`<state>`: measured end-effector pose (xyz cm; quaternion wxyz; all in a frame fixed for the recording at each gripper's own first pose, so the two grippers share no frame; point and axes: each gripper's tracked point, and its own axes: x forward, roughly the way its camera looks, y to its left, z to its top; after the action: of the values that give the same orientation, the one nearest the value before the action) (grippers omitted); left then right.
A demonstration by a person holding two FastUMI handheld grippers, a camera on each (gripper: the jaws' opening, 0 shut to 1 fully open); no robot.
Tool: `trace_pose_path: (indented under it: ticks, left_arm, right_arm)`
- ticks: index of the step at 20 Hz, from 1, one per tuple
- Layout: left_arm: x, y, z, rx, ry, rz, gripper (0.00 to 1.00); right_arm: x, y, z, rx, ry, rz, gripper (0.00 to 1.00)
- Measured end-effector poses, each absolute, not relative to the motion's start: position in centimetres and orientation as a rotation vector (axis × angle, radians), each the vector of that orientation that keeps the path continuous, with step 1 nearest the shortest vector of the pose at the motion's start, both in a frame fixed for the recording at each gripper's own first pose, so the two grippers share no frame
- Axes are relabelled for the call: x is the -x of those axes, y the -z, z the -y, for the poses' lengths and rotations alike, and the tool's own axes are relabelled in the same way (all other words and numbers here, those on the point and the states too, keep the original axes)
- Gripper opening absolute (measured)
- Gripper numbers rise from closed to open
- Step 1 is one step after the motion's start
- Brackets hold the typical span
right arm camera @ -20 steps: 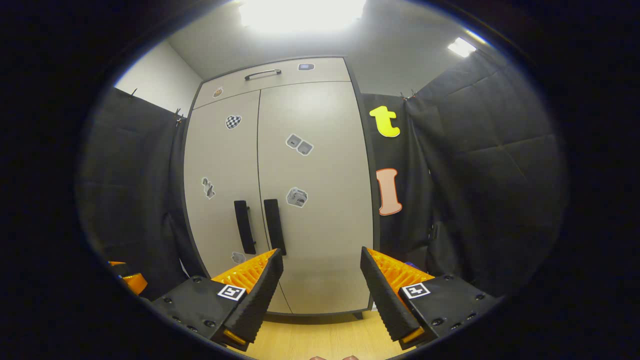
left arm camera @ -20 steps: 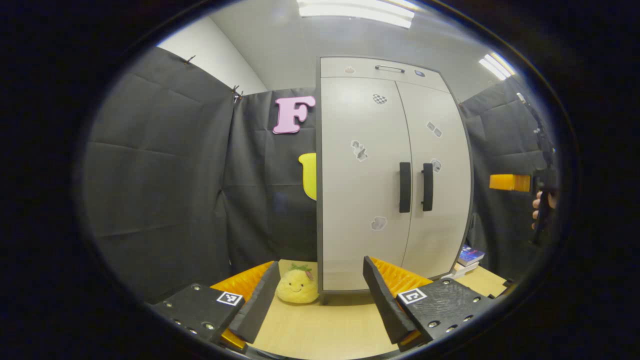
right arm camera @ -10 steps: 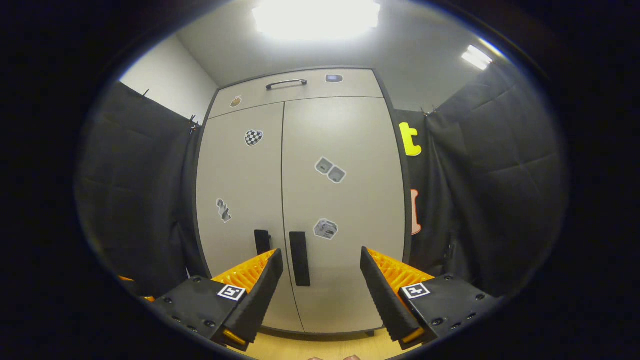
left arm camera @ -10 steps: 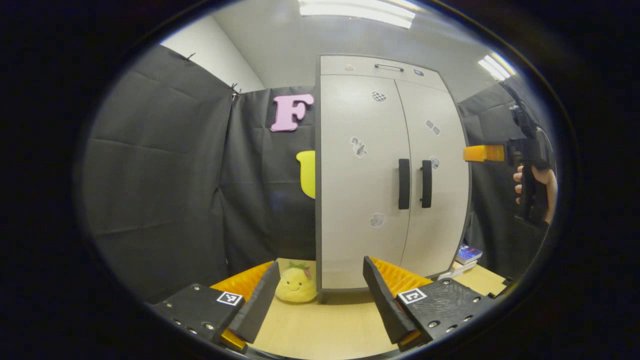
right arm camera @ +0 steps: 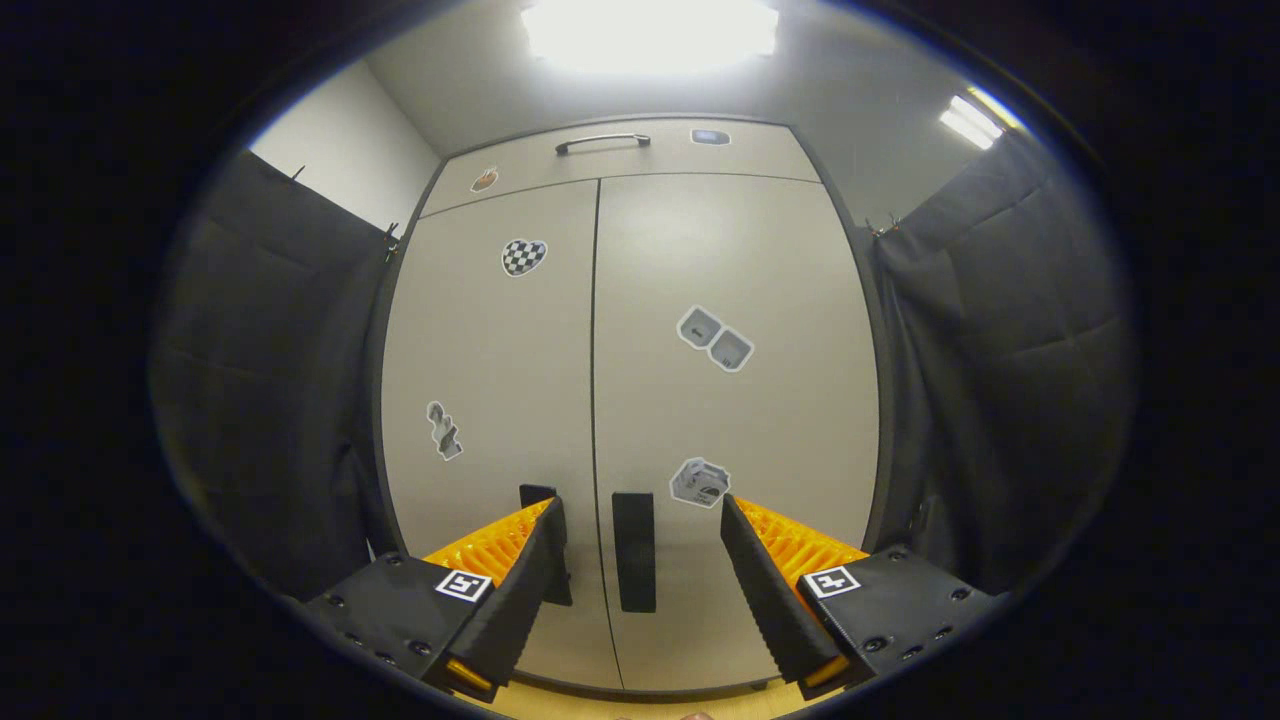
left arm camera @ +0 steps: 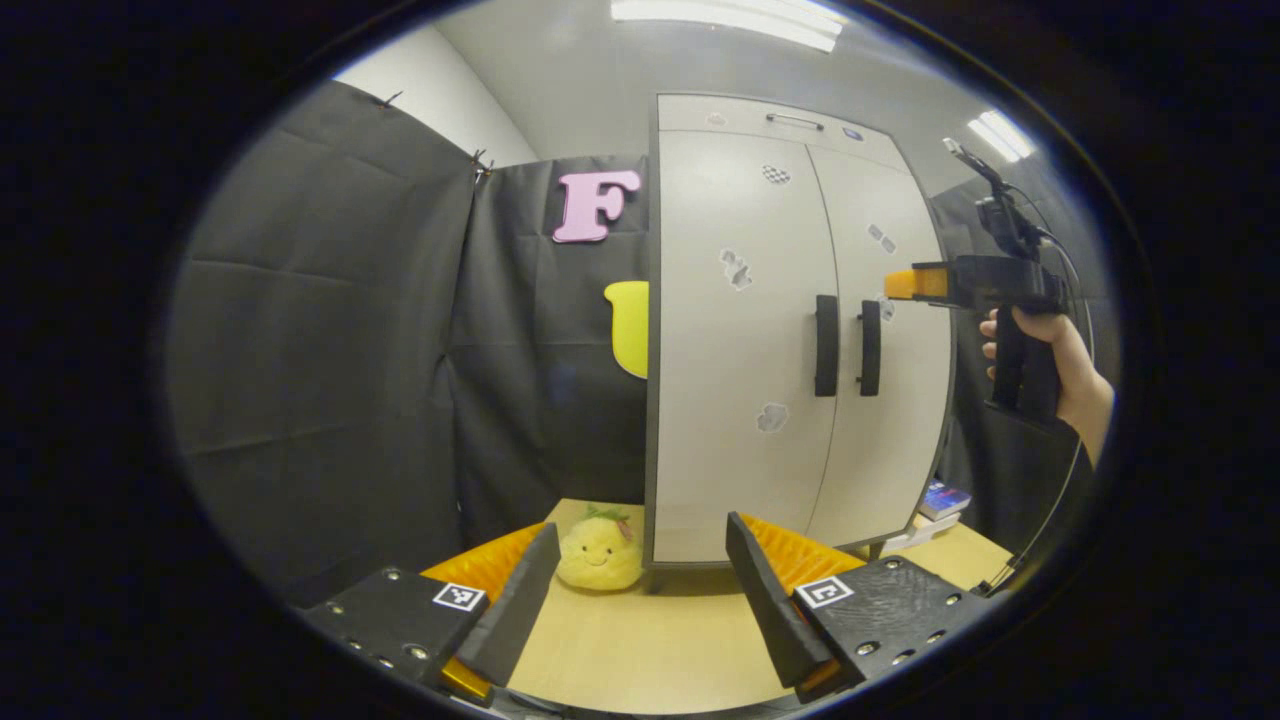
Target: Open the right door of the double-door shoe cabinet with the right hand, and open the left door with the left hand.
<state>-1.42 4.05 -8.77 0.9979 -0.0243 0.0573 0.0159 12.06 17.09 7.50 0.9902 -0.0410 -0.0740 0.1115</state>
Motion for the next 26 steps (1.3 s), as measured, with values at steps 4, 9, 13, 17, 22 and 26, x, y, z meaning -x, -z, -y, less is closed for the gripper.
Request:
trace_pose_path:
  ticks: [4,9,13,17,22,26]
  left_arm:
    - [0.8,9.3,-4.7,0.056,-0.04,-0.128,0.96]
    - [0.3,9.5,-5.3,0.043,-0.043,-0.125,0.96]
    - [0.1,9.8,-5.9,0.046,-0.05,-0.126,0.96]
    - [0.4,9.8,-6.9,0.043,-0.069,-0.107,0.96]
    - [1.1,11.7,-7.9,0.062,-0.084,-0.148,0.96]
    - [1.8,12.0,-8.4,0.057,-0.097,-0.146,0.96]
  right_arm:
    - [-15.5,-5.8,-17.8,0.111,-0.202,0.103,0.97]
    - [-18.1,-4.4,-17.8,0.107,-0.167,0.062,0.92]
    - [-19.5,-3.0,-18.1,0.105,-0.165,0.013,0.89]
    - [-20.2,-1.8,-18.5,0.081,-0.173,-0.05,0.74]
    - [-20.6,-1.8,-18.6,0.057,-0.183,-0.069,0.44]
    - [-20.6,-1.7,-18.3,0.059,-0.184,-0.066,0.33]
